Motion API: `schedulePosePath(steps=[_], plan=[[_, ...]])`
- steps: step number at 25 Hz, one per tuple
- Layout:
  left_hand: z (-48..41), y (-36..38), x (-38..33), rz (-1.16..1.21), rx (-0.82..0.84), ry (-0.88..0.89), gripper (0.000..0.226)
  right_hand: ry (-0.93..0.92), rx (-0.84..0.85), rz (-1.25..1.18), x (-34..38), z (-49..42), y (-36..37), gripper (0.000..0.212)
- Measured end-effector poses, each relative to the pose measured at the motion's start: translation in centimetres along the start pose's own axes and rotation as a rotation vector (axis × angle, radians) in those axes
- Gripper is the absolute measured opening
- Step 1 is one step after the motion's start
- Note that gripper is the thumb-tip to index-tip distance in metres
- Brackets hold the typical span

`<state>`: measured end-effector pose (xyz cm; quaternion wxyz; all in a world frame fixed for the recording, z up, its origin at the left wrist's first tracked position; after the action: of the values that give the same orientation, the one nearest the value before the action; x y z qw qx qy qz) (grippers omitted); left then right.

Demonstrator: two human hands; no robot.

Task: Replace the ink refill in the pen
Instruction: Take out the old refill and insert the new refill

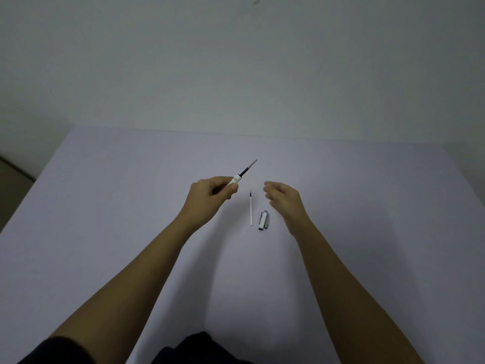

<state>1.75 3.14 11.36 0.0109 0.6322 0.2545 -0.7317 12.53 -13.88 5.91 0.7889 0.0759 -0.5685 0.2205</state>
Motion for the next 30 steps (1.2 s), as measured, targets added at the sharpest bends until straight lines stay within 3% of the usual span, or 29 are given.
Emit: schedulePosePath(steps=[3,6,20,22,27,30], plan=[[-0.4,-0.3,0.3,0.029,-0.009,-0.015,0.010,0.059,-0.157,0.405,-4.2,-1.2,-2.2,0.020],[-0.7,-0.6,0.8,0.045,-0.018,-0.025,0.012,0.095,-0.158,0.582,-7.0,-1.9,-2.7,0.023],[-1.7,0.1,3.1,0.005,-0.006,-0.092,0.016,0.236,-0.177,0.672,-9.4,-3.2,-2.1,0.025],[-1.6,0.2,3.1,-0.008,0.006,-0.088,0.012,0.243,-0.178,0.574,-9.0,-3.1,-2.1,0.025],[-0.7,0.5,3.6,-0.097,0.060,-0.057,0.012,0.136,-0.091,-0.262,-4.6,-1.7,-1.2,0.007],[0.0,0.9,3.7,-0.150,0.099,-0.029,0.017,0.071,0.010,-0.489,-1.7,-0.2,-0.7,0.007]])
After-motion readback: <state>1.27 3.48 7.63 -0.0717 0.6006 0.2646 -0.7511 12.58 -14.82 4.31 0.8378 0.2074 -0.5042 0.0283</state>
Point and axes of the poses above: each hand's wrist, its own z-axis away from the middle knuckle, its own y-axis out of the palm, x = y × z, the point moved 6 cm from there along -z, towards the middle knuckle, and after that the axes turned 2 degrees about x, right-handed, at the moved point
